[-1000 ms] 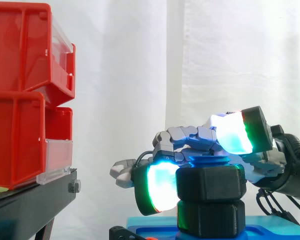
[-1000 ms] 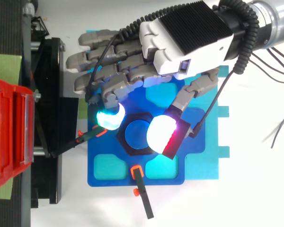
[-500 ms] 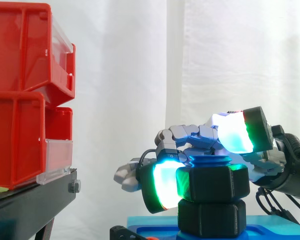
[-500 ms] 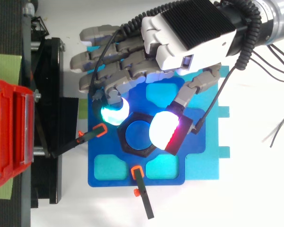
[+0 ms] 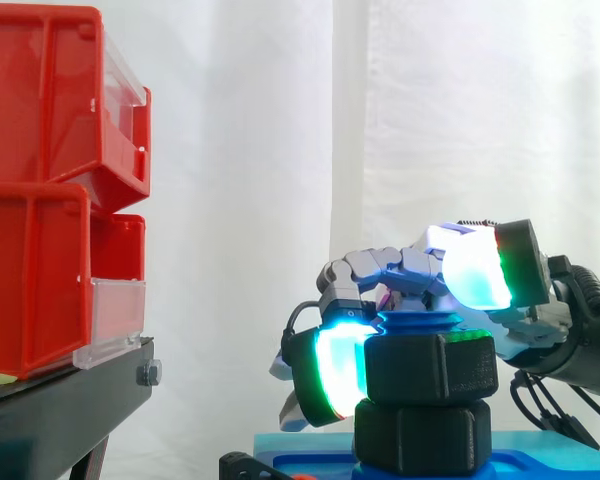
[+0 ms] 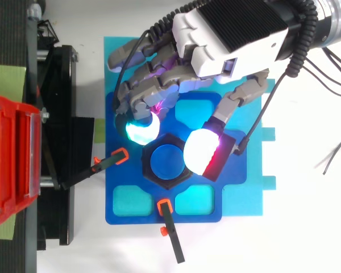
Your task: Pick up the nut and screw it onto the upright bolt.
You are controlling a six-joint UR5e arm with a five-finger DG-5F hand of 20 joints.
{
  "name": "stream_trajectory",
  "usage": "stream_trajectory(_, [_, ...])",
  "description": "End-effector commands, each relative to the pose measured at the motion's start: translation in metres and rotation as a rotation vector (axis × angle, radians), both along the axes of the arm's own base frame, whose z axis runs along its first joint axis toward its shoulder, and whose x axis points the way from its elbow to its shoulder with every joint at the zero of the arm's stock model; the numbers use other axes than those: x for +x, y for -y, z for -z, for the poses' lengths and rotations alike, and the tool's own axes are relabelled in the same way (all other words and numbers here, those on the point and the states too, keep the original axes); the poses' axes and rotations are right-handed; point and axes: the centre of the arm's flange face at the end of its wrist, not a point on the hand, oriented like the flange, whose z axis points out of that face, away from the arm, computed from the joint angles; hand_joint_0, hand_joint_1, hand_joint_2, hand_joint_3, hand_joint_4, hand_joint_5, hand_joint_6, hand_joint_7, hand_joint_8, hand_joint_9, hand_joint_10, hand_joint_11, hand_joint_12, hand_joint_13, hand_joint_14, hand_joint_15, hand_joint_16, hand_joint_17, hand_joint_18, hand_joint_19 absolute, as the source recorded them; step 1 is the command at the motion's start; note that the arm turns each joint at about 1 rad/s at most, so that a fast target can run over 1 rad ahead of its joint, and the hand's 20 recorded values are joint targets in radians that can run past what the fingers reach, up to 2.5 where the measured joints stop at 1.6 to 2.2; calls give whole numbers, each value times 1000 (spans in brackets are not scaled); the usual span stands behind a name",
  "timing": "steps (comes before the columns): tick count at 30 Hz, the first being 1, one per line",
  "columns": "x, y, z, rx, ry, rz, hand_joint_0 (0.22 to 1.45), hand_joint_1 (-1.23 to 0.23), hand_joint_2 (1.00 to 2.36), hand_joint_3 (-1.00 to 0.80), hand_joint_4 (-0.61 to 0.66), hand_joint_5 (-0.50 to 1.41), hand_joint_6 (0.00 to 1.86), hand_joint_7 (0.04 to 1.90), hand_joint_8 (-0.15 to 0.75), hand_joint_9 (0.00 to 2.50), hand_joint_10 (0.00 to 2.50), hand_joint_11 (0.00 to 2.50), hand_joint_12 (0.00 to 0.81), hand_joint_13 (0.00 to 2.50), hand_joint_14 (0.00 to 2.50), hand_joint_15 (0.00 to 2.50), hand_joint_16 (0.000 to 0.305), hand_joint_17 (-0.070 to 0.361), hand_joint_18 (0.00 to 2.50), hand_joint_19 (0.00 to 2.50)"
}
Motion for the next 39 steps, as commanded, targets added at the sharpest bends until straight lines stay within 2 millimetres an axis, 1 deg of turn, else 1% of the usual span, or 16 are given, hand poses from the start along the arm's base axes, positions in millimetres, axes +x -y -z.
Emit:
stream_trajectory(1, [0,0,-1,-2,3,0,495,-233,1000,-500,92,52,636,1222,248,1349,0,0,198,799,0,0,16,36,478,0])
stream_trajectory(3, [0,1,0,0,1,1,495,-233,1000,-500,110,50,611,1261,253,1350,0,0,205,790,0,0,17,39,464,0])
stream_trajectory(5, [0,1,-1,-1,4,1,489,-231,1000,-500,169,43,500,1435,258,1281,0,0,233,727,0,0,23,51,373,0])
stream_trajectory(6, [0,1,-1,-1,4,1,488,-229,1000,-500,175,43,500,1436,259,1274,0,0,232,722,0,0,23,52,364,0])
stream_trajectory(9, [0,1,0,-2,3,2,482,-216,1000,-500,198,13,502,1342,253,1223,0,0,249,676,0,0,25,56,308,0])
stream_trajectory(15, [0,2,-2,-3,13,-3,469,-199,1000,-500,255,-81,504,980,263,1092,0,0,287,574,0,0,29,65,184,0])
stream_trajectory(16, [1,1,-3,-5,18,-7,468,-200,1000,-500,251,-98,504,911,254,1019,0,0,290,534,0,0,30,67,144,0])
stream_trajectory(18, [8,3,-23,-23,61,-40,465,-202,1000,-500,228,-115,503,844,251,974,0,0,292,502,0,0,30,68,115,0])
stream_trajectory(19, [9,3,-26,-26,66,-48,463,-203,1000,-500,213,-125,503,804,246,928,0,0,296,480,0,0,31,70,82,0])
stream_trajectory(20, [12,4,-35,-36,75,-69,462,-204,1000,-500,200,-131,503,783,243,903,0,0,297,467,0,0,31,70,72,0])
stream_trajectory(23, [13,4,-40,-41,78,-78,456,-208,1000,-500,184,-150,502,715,236,770,0,0,304,413,0,0,32,73,13,0])
stream_trajectory(29, [11,1,-35,-32,35,-75,446,-207,1000,-500,167,-164,501,661,233,613,0,0,320,273,0,0,36,82,0,0])
stream_trajectory(31, [11,0,-34,-30,28,-71,440,-199,1000,-500,155,-171,501,630,221,523,0,0,326,183,0,0,38,86,0,0])
stream_trajectory(33, [11,-2,-32,-29,23,-69,439,-197,1000,-500,153,-173,501,623,224,506,0,0,328,157,0,0,39,87,0,0])
stream_trajectory(34, [11,-3,-32,-30,21,-67,436,-193,1000,-500,144,-175,501,609,216,419,0,0,323,90,0,0,40,89,0,0])
stream_trajectory(39, [7,-3,-22,-27,10,-56,431,-163,1000,-500,147,-179,501,619,209,339,0,0,328,25,0,0,41,92,0,0])
